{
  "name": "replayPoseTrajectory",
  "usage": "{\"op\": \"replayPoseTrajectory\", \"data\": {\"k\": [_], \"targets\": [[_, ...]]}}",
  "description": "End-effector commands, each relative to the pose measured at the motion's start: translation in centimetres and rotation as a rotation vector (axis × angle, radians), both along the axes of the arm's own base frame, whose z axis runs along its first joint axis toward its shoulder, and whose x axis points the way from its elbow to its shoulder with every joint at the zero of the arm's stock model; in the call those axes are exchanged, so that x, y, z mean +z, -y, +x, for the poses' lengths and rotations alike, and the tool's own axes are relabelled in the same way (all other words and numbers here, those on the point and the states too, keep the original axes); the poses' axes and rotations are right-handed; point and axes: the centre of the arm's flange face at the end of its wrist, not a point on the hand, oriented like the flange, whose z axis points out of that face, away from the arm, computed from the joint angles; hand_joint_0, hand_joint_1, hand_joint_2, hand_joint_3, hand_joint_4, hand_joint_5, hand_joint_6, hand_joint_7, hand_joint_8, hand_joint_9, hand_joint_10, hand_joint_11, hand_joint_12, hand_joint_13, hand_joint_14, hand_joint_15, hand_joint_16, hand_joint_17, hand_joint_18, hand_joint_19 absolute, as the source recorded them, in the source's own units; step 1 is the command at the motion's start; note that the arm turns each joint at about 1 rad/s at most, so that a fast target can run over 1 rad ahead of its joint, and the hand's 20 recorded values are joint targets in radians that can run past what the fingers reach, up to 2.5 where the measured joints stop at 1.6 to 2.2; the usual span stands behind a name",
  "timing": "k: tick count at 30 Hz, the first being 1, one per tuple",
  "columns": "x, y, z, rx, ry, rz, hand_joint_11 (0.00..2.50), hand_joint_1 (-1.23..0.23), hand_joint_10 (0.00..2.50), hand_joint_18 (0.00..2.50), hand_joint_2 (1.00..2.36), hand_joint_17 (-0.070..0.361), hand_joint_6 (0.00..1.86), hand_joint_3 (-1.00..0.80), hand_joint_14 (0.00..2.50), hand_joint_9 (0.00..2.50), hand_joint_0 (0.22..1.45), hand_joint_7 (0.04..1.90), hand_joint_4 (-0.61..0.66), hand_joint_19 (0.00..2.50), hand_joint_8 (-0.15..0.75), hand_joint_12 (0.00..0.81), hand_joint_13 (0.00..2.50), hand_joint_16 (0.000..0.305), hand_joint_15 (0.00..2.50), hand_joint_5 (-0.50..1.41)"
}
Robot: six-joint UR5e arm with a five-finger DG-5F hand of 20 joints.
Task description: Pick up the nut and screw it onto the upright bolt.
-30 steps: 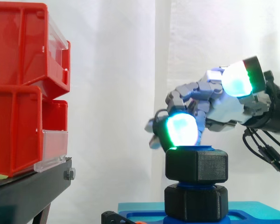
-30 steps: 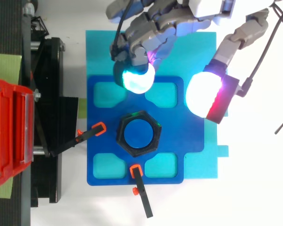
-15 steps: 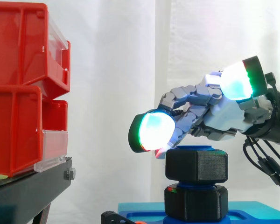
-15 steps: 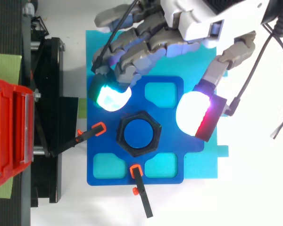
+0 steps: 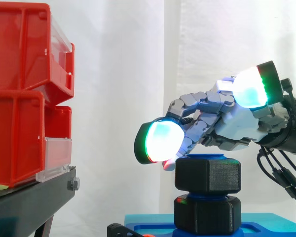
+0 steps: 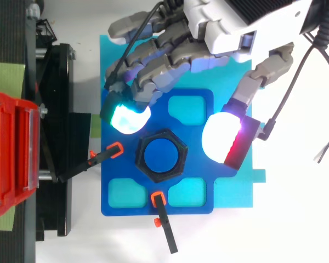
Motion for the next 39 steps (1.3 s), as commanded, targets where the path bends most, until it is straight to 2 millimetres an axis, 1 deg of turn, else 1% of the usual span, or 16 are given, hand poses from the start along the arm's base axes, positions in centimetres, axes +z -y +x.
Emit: {"op": "replayPoseTrajectory", "data": {"k": [1, 3, 5, 6, 10, 20, 24, 27, 31, 35, 37, 39], "targets": [[0.0, -0.2, 0.1, -0.002, 0.0, 0.001, 0.0, -0.13, 0.0, 0.0, 1.0, 0.053, 0.5, -0.5, 0.0, 0.62, 0.47, 0.63, 0.18, 0.0, 0.217, 0.245, 0.32, 0.024, 0.0, -0.15], [-0.1, -0.7, 0.2, 0.003, 0.001, 0.003, 0.0, -0.13, 0.0, 0.0, 1.0, 0.053, 0.5, -0.5, 0.0, 0.62, 0.47, 0.63, 0.18, 0.0, 0.216, 0.245, 0.32, 0.024, 0.0, -0.15], [-1.0, -1.0, 0.4, 0.006, -0.017, 0.008, 0.0, -0.13, 0.0, 0.0, 1.0, 0.053, 0.5, -0.5, 0.0, 0.62, 0.47, 0.64, 0.18, 0.0, 0.219, 0.245, 0.32, 0.024, 0.0, -0.15], [-0.9, -1.1, 0.3, 0.01, -0.021, 0.011, 0.0, -0.13, 0.0, 0.0, 1.0, 0.053, 0.5, -0.5, 0.0, 0.62, 0.47, 0.65, 0.18, 0.0, 0.221, 0.244, 0.32, 0.024, 0.0, -0.15], [-1.5, -1.2, 0.4, 0.016, -0.045, 0.034, 0.0, -0.14, 0.0, 0.0, 1.0, 0.053, 0.5, -0.5, 0.0, 0.62, 0.47, 0.67, 0.18, 0.0, 0.223, 0.244, 0.32, 0.023, 0.0, -0.15], [-1.4, -1.6, 0.5, 0.024, -0.039, 0.032, 0.0, -0.15, 0.0, 0.0, 1.0, 0.051, 0.5, -0.5, 0.0, 0.62, 0.48, 0.73, 0.19, 0.0, 0.236, 0.243, 0.32, 0.023, 0.0, -0.14], [-1.5, -1.4, 0.4, 0.02, -0.039, 0.03, 0.0, -0.16, 0.0, 0.0, 1.0, 0.051, 0.5, -0.5, 0.0, 0.63, 0.48, 0.82, 0.21, 0.0, 0.242, 0.241, 0.33, 0.023, 0.0, -0.13], [-1.4, -1.3, 0.4, 0.019, -0.033, 0.024, 0.0, -0.16, 0.0, 0.0, 1.0, 0.049, 0.5, -0.5, 0.0, 0.64, 0.49, 0.95, 0.23, 0.0, 0.247, 0.238, 0.34, 0.022, 0.0, -0.11], [-1.3, -0.8, 0.4, 0.012, -0.017, 0.012, 0.0, -0.17, 0.0, 0.0, 1.0, 0.047, 0.5, -0.5, 0.0, 0.67, 0.49, 1.12, 0.21, 0.0, 0.251, 0.233, 0.37, 0.021, 0.0, -0.09], [-1.3, -0.4, 0.2, 0.018, -0.016, 0.008, 0.0, -0.18, 0.0, 0.04, 1.0, 0.043, 0.5, -0.5, 0.0, 0.7, 0.5, 1.22, 0.19, 0.0, 0.259, 0.227, 0.41, 0.019, 0.0, -0.07], [-1.3, 0.1, 0.1, 0.021, -0.015, 0.005, 0.0, -0.19, 0.0, 0.06, 1.0, 0.04, 0.5, -0.5, 0.0, 0.74, 0.51, 1.29, 0.18, 0.0, 0.26, 0.22, 0.43, 0.018, 0.0, -0.06], [-1.3, 0.3, -0.1, 0.025, -0.015, 0.003, 0.0, -0.2, 0.0, 0.08, 1.0, 0.039, 0.5, -0.5, 0.0, 0.77, 0.51, 1.33, 0.18, 0.0, 0.258, 0.219, 0.45, 0.017, 0.0, -0.04]]}}
